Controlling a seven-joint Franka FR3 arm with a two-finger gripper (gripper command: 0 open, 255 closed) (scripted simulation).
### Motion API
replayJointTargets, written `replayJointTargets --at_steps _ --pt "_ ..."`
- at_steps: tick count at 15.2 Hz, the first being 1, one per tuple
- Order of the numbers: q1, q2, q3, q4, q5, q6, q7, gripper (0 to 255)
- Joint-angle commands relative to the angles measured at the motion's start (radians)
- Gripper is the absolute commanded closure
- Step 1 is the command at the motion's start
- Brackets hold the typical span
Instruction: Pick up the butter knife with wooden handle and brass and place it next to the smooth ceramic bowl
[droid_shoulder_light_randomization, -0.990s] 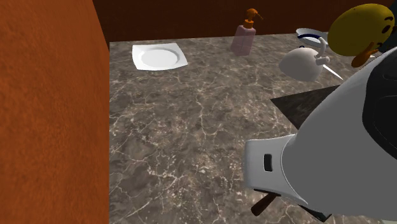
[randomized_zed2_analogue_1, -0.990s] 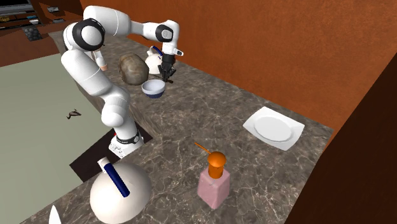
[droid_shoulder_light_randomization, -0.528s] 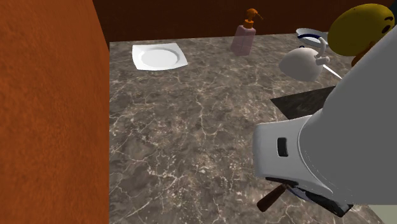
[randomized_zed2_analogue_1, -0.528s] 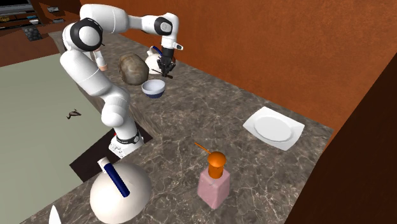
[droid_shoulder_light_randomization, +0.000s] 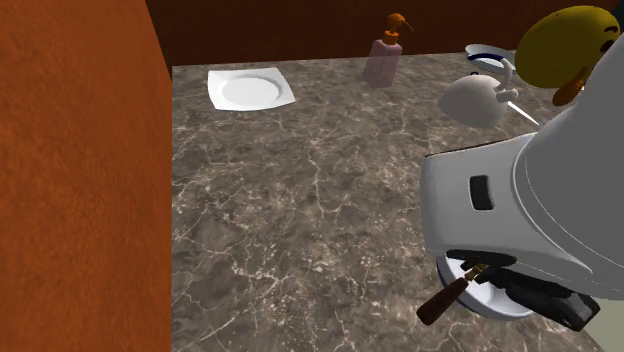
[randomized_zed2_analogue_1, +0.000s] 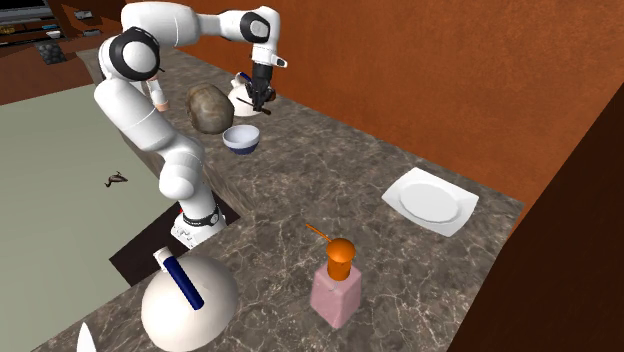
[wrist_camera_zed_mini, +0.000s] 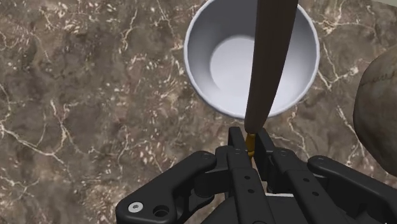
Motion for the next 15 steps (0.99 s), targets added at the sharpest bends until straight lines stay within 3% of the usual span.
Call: replayJointTargets --at_steps 1,15 --pt "-0.001 0.002 -0.003 0.030 -0.002 -0.029 0.001 255" --pt "-0.018 0.047 -0.012 0.253 -0.029 -0.214 0.016 255"
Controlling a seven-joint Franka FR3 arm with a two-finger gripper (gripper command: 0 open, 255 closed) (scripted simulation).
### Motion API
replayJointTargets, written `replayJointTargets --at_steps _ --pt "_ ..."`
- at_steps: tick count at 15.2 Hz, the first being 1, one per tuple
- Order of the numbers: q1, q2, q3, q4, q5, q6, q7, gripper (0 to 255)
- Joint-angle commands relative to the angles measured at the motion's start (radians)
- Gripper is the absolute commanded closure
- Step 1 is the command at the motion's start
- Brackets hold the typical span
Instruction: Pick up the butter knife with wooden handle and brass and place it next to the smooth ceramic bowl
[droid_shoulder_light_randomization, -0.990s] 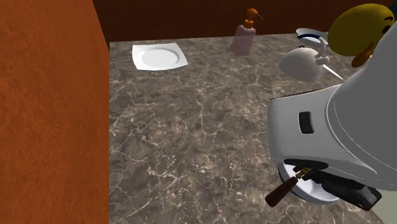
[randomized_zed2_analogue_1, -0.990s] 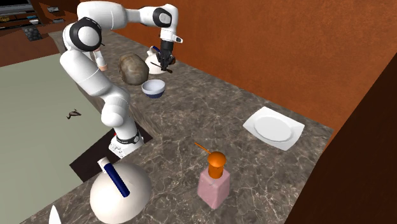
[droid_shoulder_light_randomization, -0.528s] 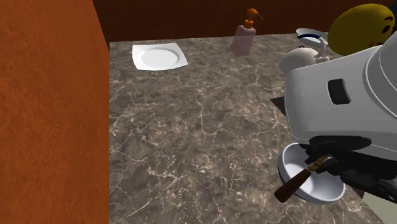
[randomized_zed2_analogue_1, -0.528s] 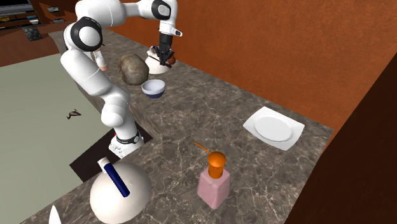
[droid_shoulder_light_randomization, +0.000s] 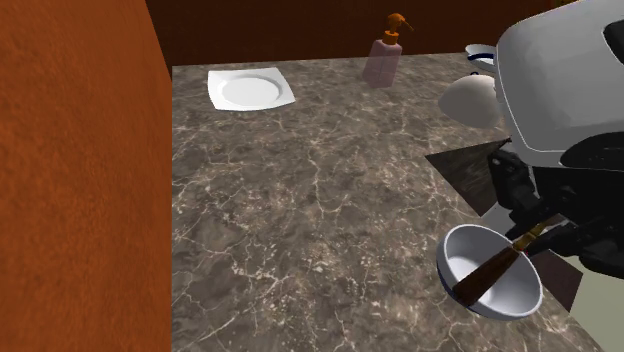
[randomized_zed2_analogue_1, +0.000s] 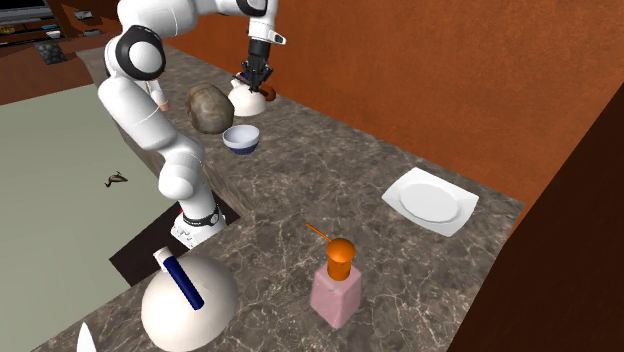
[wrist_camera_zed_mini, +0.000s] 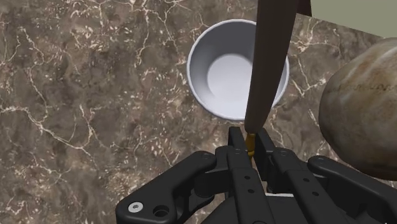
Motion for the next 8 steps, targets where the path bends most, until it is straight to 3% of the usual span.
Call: replayJointTargets --at_steps 1,8 --pt "-0.003 0.010 0.000 0.035 -0.005 -0.027 0.003 255" --pt "-0.011 0.054 0.010 0.160 -0.022 -0.116 0.022 255"
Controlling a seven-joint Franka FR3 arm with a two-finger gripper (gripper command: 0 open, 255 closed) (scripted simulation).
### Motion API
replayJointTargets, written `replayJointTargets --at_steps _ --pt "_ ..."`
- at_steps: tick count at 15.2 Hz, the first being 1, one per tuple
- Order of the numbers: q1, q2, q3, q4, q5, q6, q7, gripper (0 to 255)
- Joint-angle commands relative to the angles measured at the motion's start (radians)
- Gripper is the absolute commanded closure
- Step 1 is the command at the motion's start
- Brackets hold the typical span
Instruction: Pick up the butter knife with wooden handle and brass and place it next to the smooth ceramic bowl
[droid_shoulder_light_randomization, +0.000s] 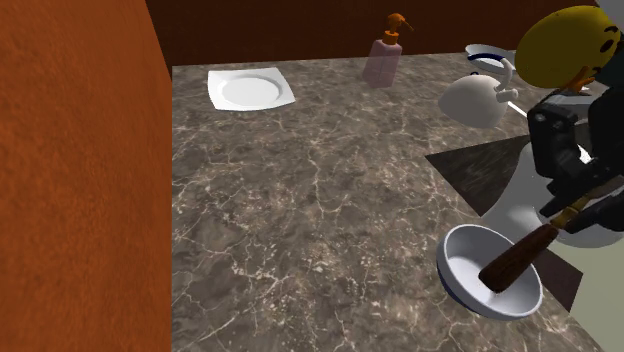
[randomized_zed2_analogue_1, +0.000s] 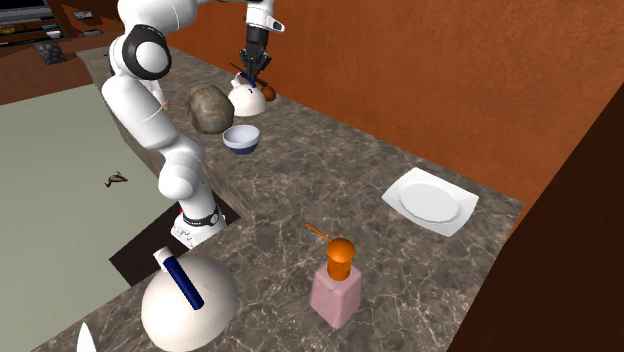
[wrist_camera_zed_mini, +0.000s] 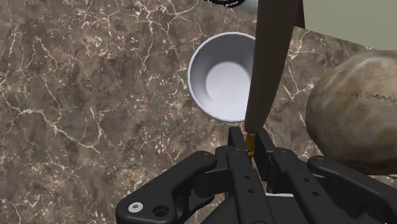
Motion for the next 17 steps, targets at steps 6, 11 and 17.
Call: replayJointTargets --at_steps 6,11,17 --pt "0.053 0.321 0.220 0.262 -0.098 -0.029 0.305 255" --pt "0.158 0.482 0.266 0.360 -0.182 -0.027 0.444 255" --pt "0.113 0.418 0.257 0.222 -0.144 0.072 0.400 255"
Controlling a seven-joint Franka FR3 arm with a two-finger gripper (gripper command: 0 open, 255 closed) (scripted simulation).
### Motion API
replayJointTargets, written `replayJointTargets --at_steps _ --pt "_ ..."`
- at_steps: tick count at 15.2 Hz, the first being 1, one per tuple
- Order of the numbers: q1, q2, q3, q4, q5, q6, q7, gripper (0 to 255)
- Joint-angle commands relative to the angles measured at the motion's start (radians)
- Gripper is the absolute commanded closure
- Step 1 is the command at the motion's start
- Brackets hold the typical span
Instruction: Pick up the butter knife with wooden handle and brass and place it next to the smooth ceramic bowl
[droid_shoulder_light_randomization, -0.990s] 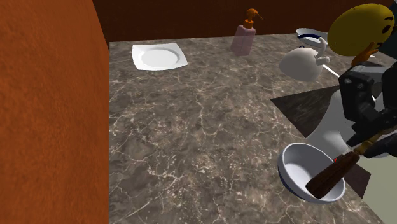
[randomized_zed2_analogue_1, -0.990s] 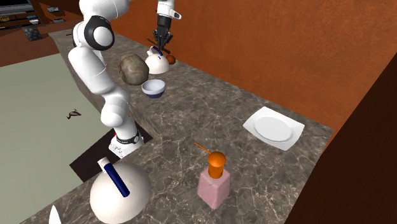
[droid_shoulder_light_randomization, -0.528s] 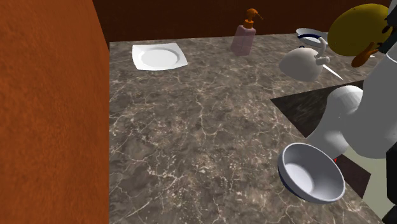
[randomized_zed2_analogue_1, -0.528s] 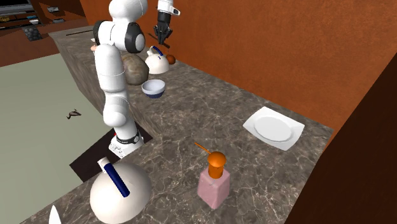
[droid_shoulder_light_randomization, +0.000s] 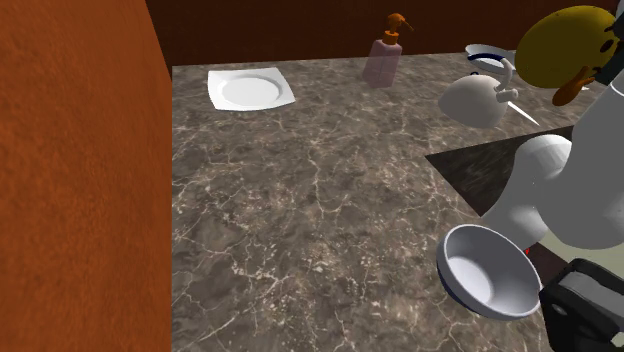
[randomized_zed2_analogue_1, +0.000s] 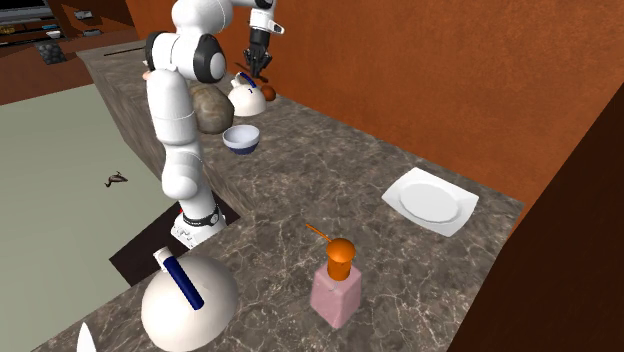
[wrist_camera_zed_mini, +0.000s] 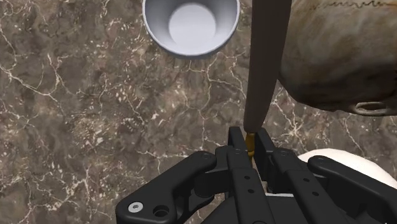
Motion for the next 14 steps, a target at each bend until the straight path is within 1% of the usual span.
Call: replayJointTargets --at_steps 1,7,14 --pt "-0.008 -0.014 -0.002 -0.038 0.009 0.030 -0.009 255" --pt "-0.030 -0.056 -0.010 -0.152 0.032 0.119 -0.039 255" --pt "-0.041 -0.083 -0.016 -0.266 0.047 0.217 -0.061 255"
